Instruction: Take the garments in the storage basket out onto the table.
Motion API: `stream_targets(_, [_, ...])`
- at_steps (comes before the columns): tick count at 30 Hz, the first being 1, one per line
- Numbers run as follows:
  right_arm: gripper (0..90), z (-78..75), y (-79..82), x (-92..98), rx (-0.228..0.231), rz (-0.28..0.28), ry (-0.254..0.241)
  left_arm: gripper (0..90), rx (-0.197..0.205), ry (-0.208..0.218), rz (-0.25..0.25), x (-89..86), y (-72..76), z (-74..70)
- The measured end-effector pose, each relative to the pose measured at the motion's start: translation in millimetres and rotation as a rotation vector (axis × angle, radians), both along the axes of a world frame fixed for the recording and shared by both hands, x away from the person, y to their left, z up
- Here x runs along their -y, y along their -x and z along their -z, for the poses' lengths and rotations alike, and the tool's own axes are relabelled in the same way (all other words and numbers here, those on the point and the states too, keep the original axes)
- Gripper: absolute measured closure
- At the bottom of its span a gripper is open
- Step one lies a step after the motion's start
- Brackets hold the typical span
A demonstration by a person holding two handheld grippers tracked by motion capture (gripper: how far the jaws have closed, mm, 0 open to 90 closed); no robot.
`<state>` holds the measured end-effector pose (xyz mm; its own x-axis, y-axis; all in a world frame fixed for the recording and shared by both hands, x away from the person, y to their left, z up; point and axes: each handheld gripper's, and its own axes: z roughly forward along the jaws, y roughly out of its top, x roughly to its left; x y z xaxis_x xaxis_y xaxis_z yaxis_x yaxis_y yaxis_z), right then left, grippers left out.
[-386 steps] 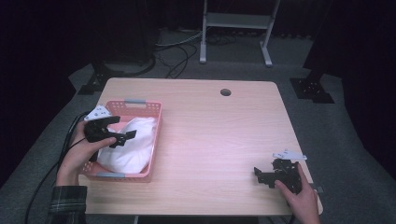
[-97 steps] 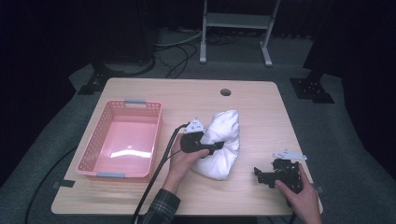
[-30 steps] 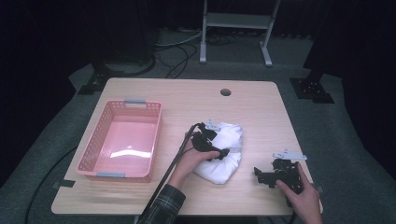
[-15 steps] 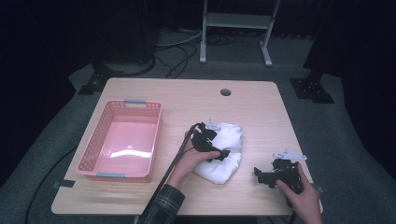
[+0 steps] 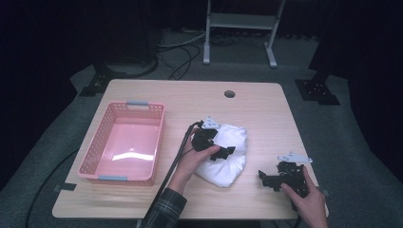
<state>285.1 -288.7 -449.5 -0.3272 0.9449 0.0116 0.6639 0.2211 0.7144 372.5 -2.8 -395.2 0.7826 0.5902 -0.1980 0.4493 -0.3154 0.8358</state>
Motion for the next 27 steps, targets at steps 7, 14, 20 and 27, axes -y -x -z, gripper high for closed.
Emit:
stream_targets(7, [0.0,0.0,0.0,0.0,0.000,0.000,0.000,6.6,0.094,0.140,-0.034,-17.6,8.8,-15.2])
stream_targets(14, [0.0,0.0,0.0,-0.1,-0.001,0.001,-0.001,6.1,0.229,0.272,-0.068,-41.2,26.2,-29.3])
stream_targets(20, [0.0,0.0,0.0,0.0,-0.001,0.000,0.000,0.0,0.264,0.335,-0.080,-63.1,38.4,-32.1])
stream_targets(27, [0.0,0.0,0.0,0.0,-0.001,0.000,0.000,0.0,0.331,0.338,-0.119,-75.3,53.8,-27.2])
